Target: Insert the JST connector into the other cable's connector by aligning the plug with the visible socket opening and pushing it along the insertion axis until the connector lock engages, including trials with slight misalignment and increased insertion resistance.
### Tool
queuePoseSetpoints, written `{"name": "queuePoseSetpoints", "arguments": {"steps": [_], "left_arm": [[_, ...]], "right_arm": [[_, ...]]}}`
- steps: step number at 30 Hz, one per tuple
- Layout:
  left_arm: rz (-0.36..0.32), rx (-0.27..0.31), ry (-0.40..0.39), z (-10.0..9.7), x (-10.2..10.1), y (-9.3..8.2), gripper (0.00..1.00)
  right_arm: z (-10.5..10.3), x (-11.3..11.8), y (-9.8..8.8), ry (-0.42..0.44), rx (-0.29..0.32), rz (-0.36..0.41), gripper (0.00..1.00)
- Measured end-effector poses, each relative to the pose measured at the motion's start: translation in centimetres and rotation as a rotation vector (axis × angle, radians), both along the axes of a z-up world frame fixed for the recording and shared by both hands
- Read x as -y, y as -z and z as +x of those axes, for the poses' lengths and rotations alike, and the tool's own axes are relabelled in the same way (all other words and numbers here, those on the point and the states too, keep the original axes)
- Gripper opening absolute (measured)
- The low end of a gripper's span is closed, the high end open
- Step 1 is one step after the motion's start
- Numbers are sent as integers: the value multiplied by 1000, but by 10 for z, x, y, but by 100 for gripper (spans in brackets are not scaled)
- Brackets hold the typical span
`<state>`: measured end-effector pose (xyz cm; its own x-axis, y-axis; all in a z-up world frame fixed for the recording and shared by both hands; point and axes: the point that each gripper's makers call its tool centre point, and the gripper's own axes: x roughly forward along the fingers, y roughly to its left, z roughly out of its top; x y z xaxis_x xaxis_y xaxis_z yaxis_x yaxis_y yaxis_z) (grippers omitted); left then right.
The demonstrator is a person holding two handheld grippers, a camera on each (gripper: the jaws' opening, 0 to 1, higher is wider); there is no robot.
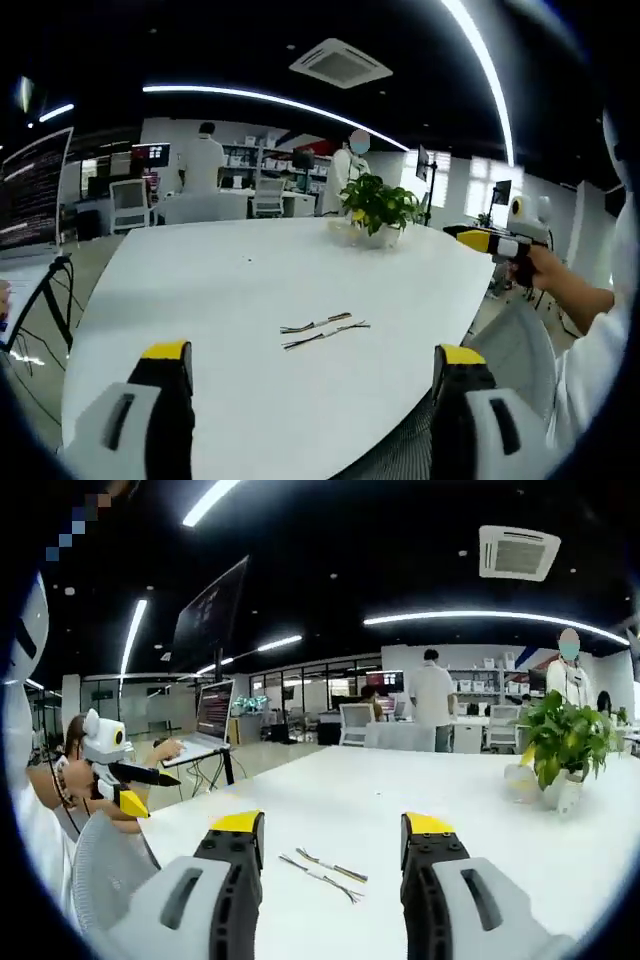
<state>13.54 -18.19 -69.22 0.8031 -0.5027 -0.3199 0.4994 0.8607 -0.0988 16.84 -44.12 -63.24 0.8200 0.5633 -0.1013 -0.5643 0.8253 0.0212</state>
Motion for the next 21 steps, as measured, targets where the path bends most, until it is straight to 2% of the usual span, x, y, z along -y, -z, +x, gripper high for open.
{"name": "queuePoseSetpoints", "arguments": {"steps": [3, 6, 12, 14, 16, 18, 20, 21], "left_arm": [[10, -17, -3, -3, 2, 7, 99], [-12, -39, 7, -6, 8, 11, 99], [19, -74, 16, -10, 10, 24, 99], [13, -79, 11, -11, 11, 27, 99], [11, -95, 16, -12, 14, 33, 99], [12, -112, 22, -15, 17, 37, 99], [11, -121, 32, -18, 21, 39, 99], [9, -123, 38, -19, 23, 40, 99]], "right_arm": [[-7, 4, 17, 6, -61, -9, 52], [-12, 9, 33, 21, -113, -49, 49], [-18, 16, 54, 40, -178, -111, 48], [-17, 17, 55, 44, -175, -108, 47], [-16, 17, 60, 52, -199, -107, 46], [-20, 21, 75, 58, -270, -156, 40], [-21, 21, 82, 48, -290, -209, 35], [-22, 19, 83, 44, -294, -211, 35]]}}
